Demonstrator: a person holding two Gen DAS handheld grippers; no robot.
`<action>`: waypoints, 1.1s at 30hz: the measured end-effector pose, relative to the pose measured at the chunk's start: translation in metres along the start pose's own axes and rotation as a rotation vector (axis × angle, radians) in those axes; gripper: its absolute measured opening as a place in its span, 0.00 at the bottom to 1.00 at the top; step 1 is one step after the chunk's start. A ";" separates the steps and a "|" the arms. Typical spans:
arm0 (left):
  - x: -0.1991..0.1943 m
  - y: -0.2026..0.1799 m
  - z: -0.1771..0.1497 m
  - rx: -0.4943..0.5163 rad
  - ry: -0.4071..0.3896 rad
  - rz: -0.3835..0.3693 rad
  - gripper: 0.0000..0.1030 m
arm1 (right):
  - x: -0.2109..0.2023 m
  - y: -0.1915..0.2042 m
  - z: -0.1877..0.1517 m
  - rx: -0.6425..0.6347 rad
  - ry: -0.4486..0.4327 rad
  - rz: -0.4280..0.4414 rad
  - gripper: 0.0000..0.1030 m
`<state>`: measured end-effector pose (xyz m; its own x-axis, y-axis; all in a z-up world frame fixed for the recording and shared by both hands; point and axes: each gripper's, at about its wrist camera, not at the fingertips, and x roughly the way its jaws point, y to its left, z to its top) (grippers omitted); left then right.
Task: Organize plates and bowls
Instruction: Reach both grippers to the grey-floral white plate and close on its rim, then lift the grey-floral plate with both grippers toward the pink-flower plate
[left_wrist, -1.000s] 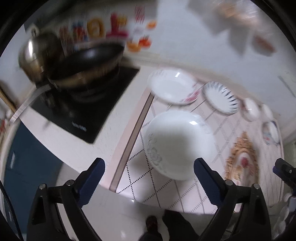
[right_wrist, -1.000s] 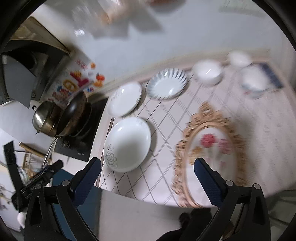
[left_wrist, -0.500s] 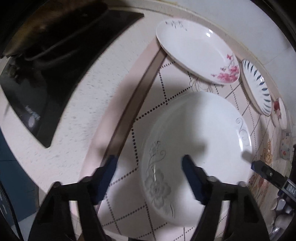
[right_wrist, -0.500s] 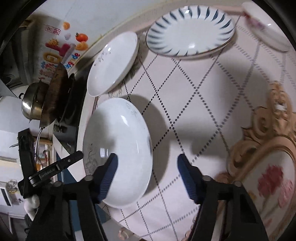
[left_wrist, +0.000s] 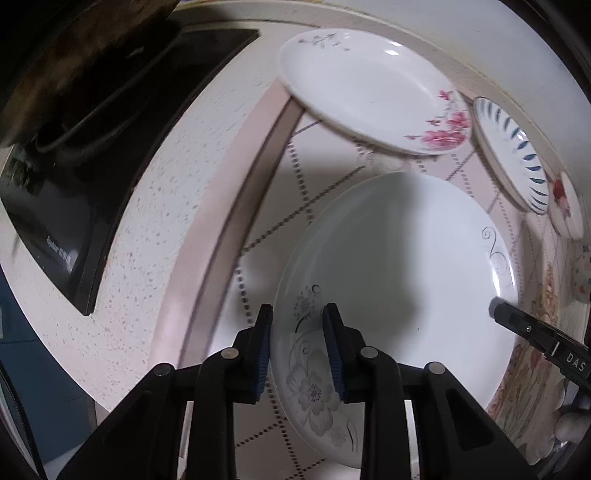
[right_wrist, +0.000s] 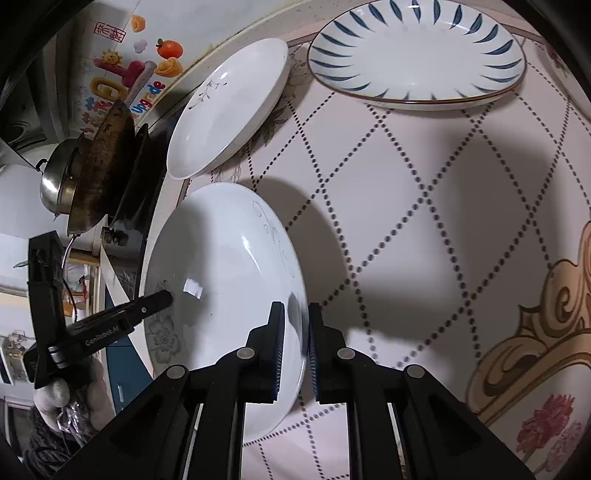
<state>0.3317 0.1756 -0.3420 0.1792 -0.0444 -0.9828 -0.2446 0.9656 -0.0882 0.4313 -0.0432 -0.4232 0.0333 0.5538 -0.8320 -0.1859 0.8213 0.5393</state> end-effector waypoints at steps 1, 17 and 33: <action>-0.002 -0.003 0.000 0.005 -0.001 -0.005 0.24 | -0.003 -0.003 -0.001 0.007 -0.001 0.005 0.13; -0.016 -0.106 -0.030 0.150 -0.017 -0.095 0.24 | -0.109 -0.079 -0.041 0.068 -0.085 -0.058 0.13; 0.011 -0.189 -0.052 0.276 0.050 -0.101 0.24 | -0.162 -0.170 -0.079 0.189 -0.116 -0.127 0.13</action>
<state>0.3300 -0.0202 -0.3442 0.1408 -0.1500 -0.9786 0.0418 0.9885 -0.1455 0.3794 -0.2836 -0.3901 0.1591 0.4475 -0.8800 0.0137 0.8903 0.4552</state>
